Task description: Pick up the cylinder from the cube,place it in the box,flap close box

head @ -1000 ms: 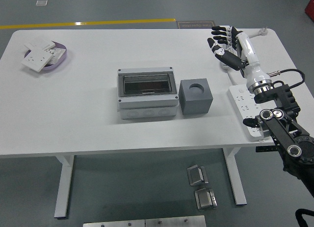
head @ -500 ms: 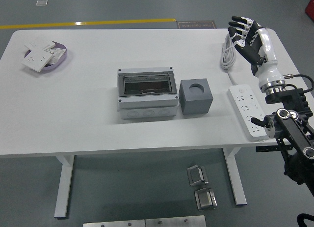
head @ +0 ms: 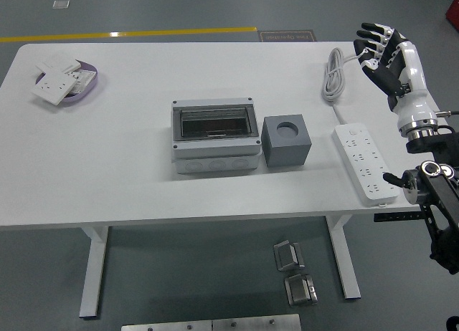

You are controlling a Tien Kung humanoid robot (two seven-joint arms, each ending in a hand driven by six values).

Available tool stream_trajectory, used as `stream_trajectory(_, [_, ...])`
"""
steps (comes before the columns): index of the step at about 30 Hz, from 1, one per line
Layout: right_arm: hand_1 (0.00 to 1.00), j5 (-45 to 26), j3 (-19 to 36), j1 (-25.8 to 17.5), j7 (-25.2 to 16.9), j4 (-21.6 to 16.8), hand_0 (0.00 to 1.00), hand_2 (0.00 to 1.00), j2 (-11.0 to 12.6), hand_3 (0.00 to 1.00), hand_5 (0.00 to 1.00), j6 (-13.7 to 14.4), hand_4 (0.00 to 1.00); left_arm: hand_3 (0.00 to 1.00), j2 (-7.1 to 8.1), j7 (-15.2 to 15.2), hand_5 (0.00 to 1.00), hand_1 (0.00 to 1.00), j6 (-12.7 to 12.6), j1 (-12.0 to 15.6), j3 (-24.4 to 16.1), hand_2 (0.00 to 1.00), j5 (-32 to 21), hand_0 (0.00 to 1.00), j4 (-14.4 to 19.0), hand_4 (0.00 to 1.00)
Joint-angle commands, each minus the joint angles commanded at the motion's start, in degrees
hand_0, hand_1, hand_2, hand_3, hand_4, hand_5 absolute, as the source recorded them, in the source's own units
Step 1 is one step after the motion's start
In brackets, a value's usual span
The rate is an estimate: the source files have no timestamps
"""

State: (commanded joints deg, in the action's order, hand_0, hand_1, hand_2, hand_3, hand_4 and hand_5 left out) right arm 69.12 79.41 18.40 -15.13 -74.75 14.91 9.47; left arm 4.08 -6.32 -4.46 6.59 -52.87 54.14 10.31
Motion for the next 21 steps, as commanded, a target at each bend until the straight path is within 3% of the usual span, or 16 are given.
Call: stream_trajectory(21, [0.694,-0.6,0.3,-2.6,-0.5,-0.5,0.755,0.706,-2.7,0.737,0.274,0.7,0.745,0.578,1.91,-0.3,0.209,0.620,0.2,0.1,-0.9,0.576,0.6,0.584,0.0,0.585])
